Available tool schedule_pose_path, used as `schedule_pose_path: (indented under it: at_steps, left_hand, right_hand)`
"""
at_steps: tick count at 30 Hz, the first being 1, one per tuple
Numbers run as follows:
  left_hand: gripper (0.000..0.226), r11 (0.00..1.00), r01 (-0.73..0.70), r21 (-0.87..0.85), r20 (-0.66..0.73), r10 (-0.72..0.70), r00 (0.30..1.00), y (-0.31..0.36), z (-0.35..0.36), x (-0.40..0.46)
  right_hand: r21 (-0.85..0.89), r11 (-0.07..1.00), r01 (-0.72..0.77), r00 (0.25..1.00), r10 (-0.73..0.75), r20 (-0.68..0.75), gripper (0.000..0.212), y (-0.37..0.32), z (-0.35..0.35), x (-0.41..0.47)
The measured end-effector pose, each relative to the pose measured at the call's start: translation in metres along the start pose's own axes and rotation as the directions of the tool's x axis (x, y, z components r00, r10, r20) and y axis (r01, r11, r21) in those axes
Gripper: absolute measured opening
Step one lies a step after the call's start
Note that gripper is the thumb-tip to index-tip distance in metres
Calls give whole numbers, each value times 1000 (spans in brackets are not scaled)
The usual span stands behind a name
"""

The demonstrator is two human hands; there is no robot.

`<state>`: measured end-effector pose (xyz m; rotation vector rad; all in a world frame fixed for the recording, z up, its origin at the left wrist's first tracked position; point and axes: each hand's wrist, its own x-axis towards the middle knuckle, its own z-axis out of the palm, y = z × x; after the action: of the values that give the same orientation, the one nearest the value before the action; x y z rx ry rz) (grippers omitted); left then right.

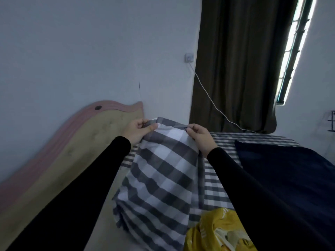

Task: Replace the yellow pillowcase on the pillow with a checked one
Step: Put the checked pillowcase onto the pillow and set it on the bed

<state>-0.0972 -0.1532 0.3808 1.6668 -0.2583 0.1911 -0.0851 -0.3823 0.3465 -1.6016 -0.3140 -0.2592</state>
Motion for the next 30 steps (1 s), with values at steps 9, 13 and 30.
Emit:
schedule_pose_path:
  at_steps: [9, 13, 30]
  left_hand:
    - [5, 967, -131, 219, -73, 150, 986, -1, -8, 8]
    - [18, 972, -161, 173, -66, 174, 982, 5, -12, 15]
    - [77, 914, 135, 383, 71, -175, 982, -68, -27, 10]
  right_hand:
    - [-284, 940, 189, 938, -258, -230, 12, -3, 10, 21]
    - [-231, 946, 225, 945, -270, -186, 7, -11, 23, 25]
    - [-366, 930, 46, 965, -136, -225, 21, 8, -10, 27]
